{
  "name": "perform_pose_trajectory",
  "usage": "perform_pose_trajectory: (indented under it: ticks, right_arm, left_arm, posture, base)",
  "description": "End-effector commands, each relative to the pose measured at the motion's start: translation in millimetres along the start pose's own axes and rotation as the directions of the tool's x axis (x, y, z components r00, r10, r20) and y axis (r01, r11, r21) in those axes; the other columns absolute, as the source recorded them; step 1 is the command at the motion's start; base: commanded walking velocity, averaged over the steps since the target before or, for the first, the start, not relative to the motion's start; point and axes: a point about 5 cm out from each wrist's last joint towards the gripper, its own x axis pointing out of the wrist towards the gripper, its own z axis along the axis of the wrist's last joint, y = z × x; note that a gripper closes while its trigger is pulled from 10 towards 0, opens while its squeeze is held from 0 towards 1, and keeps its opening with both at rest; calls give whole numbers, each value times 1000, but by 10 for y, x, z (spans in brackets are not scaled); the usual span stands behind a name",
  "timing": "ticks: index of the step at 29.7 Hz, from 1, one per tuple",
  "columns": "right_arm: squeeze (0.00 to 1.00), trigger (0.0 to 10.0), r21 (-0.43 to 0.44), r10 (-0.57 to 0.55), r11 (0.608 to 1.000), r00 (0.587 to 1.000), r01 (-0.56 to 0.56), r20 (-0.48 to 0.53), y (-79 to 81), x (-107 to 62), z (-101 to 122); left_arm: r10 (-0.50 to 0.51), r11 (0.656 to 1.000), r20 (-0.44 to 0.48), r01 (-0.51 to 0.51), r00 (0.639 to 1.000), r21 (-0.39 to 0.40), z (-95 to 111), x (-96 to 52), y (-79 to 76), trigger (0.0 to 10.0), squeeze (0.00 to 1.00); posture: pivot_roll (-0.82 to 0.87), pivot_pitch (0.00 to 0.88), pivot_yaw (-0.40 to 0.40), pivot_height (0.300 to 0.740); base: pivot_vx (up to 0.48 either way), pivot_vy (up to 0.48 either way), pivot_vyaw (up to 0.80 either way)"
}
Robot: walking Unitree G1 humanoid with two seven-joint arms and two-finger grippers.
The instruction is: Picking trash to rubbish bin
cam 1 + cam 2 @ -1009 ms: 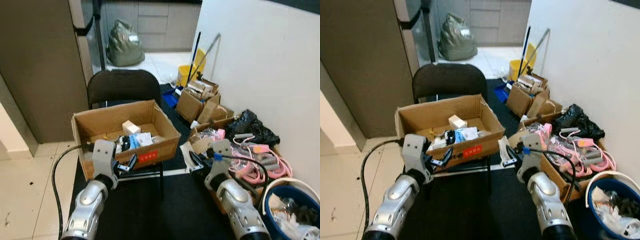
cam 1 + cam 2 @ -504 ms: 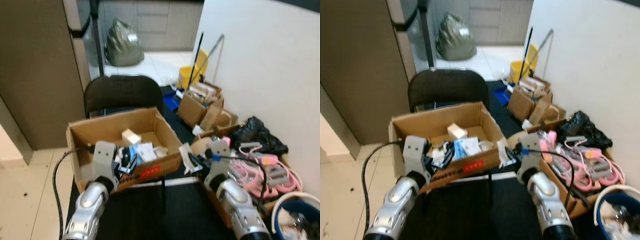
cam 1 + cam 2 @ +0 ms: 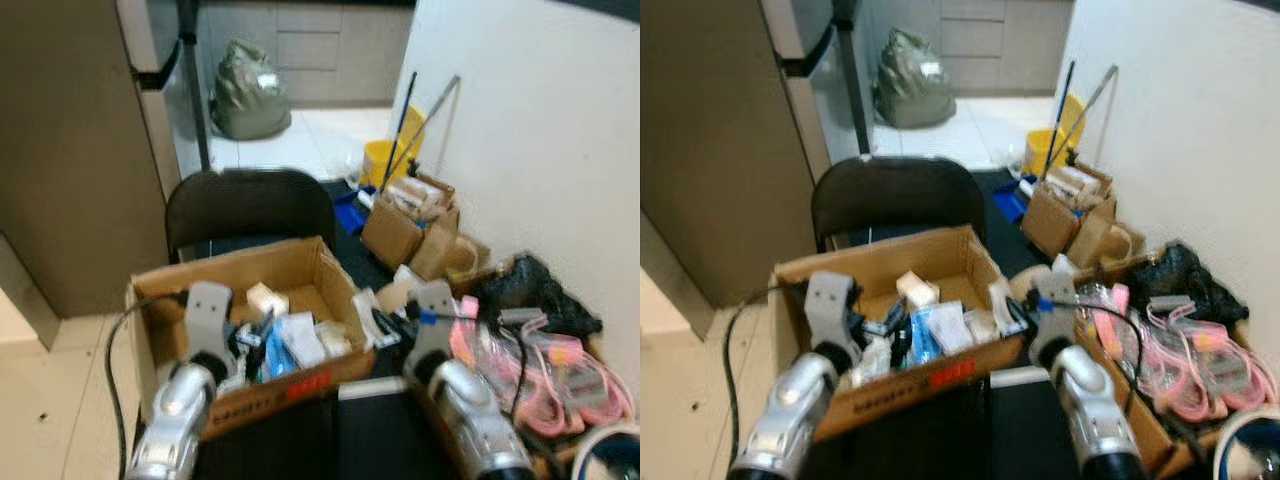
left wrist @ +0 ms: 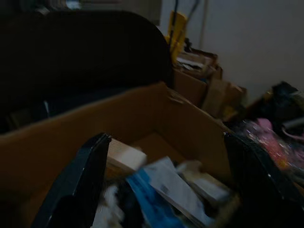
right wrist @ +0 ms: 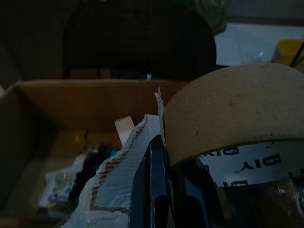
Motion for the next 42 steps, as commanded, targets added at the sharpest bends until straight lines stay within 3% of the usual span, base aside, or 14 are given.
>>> perform_pose_trajectory:
  ticks: [1,16,18,19,21,22,23,27,31,37,42]
  right_arm:
    - [0,10000,5,5,1000,1000,-5,-13,32,-4,-44]
    - [0,10000,-1,3,1000,1000,-3,-11,37,5,-45]
    - [0,10000,-51,17,999,1000,-17,-18,41,64,-39]
    - [0,10000,-51,17,999,1000,-17,-18,41,64,-39]
    - [0,10000,-98,16,995,999,-19,-36,28,136,-34]
    - [0,10000,-98,16,995,999,-19,-36,28,136,-34]
    - [0,10000,-100,26,995,999,-30,-42,40,235,-2]
    - [0,10000,-111,52,992,997,-58,-53,89,339,31]
    - [0,10000,-154,122,979,988,-135,-94,239,484,50]
    - [0,10000,-190,275,937,954,-294,-117,658,703,117]
    - [0,10000,-211,328,911,932,-355,-152,786,730,76]
  left_arm:
    - [3,1000,-13,-3,1000,6,-23,-21,21,10000,0]
    - [-111,991,-4,111,994,81,57,3,-60,10000,0]
    - [-220,970,-23,221,975,97,67,-6,-112,10000,0]
    - [-220,970,-23,221,975,97,67,-6,-112,10000,0]
    - [-346,933,-70,351,935,82,38,-50,-167,10000,0]
    - [-346,933,-70,351,935,82,38,-50,-167,10000,0]
    - [-435,891,-121,446,892,84,-11,-115,-179,10000,0]
    - [-476,870,-148,489,867,66,-22,-158,-154,10000,0]
    - [-527,836,-207,546,824,44,-48,-223,-140,10000,0]
    - [-490,856,-213,513,845,63,-33,-242,-52,10000,0]
    - [-483,860,-215,506,849,65,-23,-248,-33,10000,0]
  posture:
    - [-73,25,-46,740]
    - [-65,30,-40,740]
    - [-62,31,-40,740]
    - [-62,31,-40,740]
    - [-61,34,-39,740]
    - [-61,34,-39,740]
    - [-59,36,-38,740]
    - [-56,36,-40,740]
    - [-47,37,-44,740]
    - [-33,43,-54,740]
    - [-29,46,-59,740]
  base:
    - [0,0,0]
    - [0,0,0]
    - [0,0,0]
    - [0,0,0]
    - [0,0,0]
    - [0,0,0]
    - [0,0,0]
    - [0,0,0]
    - [0,0,0]
    - [0,0,0]
    - [0,0,0]
